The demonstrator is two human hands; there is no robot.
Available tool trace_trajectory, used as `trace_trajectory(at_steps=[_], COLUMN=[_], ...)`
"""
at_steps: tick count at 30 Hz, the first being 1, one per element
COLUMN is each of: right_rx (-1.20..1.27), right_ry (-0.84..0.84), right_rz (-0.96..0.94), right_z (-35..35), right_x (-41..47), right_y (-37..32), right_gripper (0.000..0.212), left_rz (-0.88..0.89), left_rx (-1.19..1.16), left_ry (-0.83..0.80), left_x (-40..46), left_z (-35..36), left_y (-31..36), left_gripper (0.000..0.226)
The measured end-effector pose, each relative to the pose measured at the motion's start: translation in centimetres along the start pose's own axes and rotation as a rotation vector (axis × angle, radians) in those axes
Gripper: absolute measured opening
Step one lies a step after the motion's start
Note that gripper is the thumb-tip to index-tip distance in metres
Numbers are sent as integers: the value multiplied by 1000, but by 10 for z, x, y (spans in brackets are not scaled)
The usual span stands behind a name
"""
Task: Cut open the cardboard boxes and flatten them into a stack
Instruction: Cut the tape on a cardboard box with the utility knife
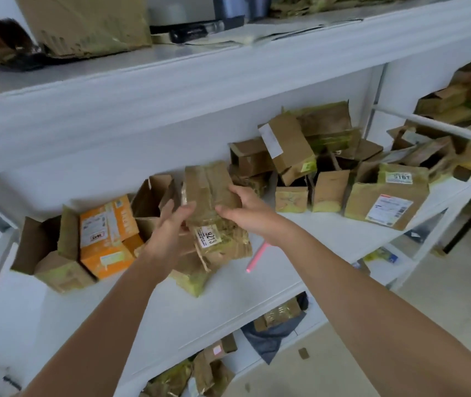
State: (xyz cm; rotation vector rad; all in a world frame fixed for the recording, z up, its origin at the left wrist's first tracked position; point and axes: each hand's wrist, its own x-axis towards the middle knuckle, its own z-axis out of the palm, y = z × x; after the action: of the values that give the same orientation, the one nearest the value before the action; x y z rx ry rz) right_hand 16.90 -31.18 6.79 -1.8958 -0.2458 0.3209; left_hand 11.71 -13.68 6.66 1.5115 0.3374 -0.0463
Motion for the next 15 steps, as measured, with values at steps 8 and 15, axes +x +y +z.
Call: trace_trajectory(at_steps=[8, 15], right_rx=[49, -49], right_ry=[-185, -422], right_rz=[156, 138], right_z=[-114, -130], right_x=[4, 6], right_y=[70, 77], right_gripper=[98, 117], left_rz=[-66, -331], left_rx=[117, 52], left_ry=[212, 273], left_x=[28, -2], left_z=[133, 152], left_y=[-31, -44], left_gripper=[49, 31])
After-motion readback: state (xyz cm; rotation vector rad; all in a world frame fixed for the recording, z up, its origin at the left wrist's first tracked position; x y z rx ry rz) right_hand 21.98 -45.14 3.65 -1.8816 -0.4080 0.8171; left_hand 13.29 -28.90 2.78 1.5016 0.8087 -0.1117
